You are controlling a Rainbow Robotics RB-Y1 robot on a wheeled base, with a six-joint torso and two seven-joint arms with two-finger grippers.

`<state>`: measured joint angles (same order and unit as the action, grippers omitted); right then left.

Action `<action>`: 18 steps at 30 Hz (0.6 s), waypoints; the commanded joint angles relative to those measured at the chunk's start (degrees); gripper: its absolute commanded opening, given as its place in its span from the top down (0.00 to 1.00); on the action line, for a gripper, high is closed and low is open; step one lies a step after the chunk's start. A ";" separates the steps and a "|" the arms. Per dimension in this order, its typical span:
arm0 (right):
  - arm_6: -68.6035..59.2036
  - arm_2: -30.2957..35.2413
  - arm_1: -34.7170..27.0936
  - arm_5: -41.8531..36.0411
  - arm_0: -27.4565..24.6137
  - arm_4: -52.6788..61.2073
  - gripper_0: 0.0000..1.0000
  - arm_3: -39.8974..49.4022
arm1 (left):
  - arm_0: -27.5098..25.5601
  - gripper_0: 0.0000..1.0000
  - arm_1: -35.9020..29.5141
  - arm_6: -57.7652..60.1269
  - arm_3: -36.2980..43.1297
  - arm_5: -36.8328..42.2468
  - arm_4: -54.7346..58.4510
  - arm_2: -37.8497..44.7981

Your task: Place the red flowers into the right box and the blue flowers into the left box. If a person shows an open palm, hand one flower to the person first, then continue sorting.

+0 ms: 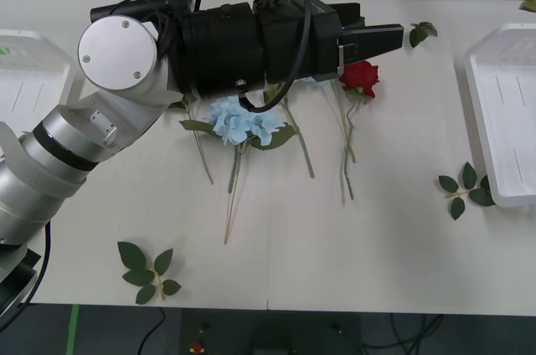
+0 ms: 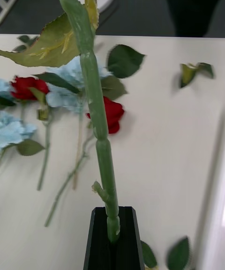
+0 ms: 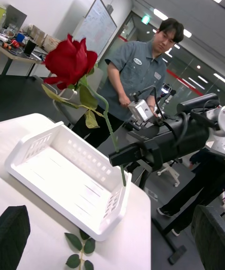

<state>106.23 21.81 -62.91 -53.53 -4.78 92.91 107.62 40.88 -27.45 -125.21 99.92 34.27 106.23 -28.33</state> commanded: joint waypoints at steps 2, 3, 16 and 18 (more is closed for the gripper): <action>-5.60 0.95 -4.15 -0.17 -0.85 -6.78 1.00 -6.19 | 2.71 0.00 -2.26 1.90 0.89 0.01 2.05 2.40; -6.21 0.69 -4.24 -0.17 -0.41 -8.10 1.00 -7.16 | 3.15 0.00 -2.87 2.07 0.80 0.45 2.05 2.84; -6.74 -1.42 -4.24 -0.09 3.46 -13.28 1.00 -12.70 | 6.14 0.00 -14.12 15.70 0.28 15.30 3.11 12.60; -6.30 -1.42 -4.15 0.09 3.90 -11.09 1.00 -12.52 | 6.40 0.00 -15.00 19.65 0.28 18.38 2.67 15.15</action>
<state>100.52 20.38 -64.51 -53.58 -3.19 79.04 94.77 43.73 -39.48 -113.21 99.84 49.37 109.81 -18.51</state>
